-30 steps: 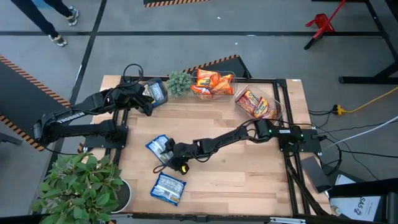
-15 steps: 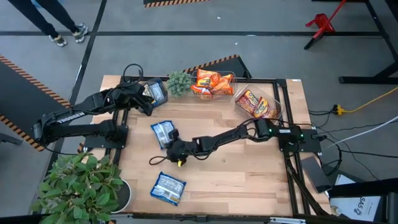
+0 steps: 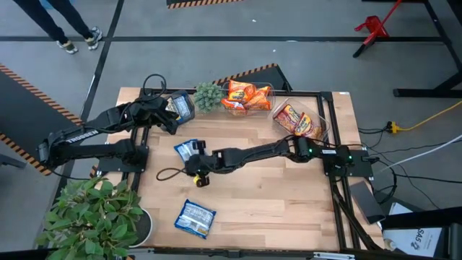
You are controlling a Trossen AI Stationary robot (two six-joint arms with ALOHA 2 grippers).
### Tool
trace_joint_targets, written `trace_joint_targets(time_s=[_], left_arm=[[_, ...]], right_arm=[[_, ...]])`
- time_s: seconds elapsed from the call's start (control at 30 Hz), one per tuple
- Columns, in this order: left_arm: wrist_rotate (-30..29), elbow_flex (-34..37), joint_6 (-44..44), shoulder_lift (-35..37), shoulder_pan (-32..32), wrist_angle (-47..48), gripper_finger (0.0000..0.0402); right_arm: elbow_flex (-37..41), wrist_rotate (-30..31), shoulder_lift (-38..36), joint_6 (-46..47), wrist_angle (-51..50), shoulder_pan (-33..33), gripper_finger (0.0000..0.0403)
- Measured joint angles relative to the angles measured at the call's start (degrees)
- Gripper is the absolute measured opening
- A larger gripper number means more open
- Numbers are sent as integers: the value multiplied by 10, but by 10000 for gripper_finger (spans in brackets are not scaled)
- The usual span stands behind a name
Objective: Sort Maruchan noodles
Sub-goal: Put the blue noodle pack into the black bin
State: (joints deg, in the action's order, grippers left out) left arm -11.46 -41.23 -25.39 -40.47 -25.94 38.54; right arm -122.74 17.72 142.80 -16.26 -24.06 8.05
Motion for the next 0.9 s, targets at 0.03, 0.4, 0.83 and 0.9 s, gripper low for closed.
trace_joint_targets(time_s=[0.03, 0.4, 0.83, 0.9], left_arm=[[1, 0, 0, 0, 0, 0, 69], [106, 0, 111, -16, 10, 20, 71], [128, 1, 108, -149, 59, 31, 172], [140, 12, 92, -153, 67, 18, 178]], right_arm=[[-23, 1, 0, 1, -30, 0, 1], [-94, -121, -78, 102, -425, -50, 58], [-94, -257, -92, 176, -433, -89, 183], [-75, -254, -94, 195, -375, -87, 187]])
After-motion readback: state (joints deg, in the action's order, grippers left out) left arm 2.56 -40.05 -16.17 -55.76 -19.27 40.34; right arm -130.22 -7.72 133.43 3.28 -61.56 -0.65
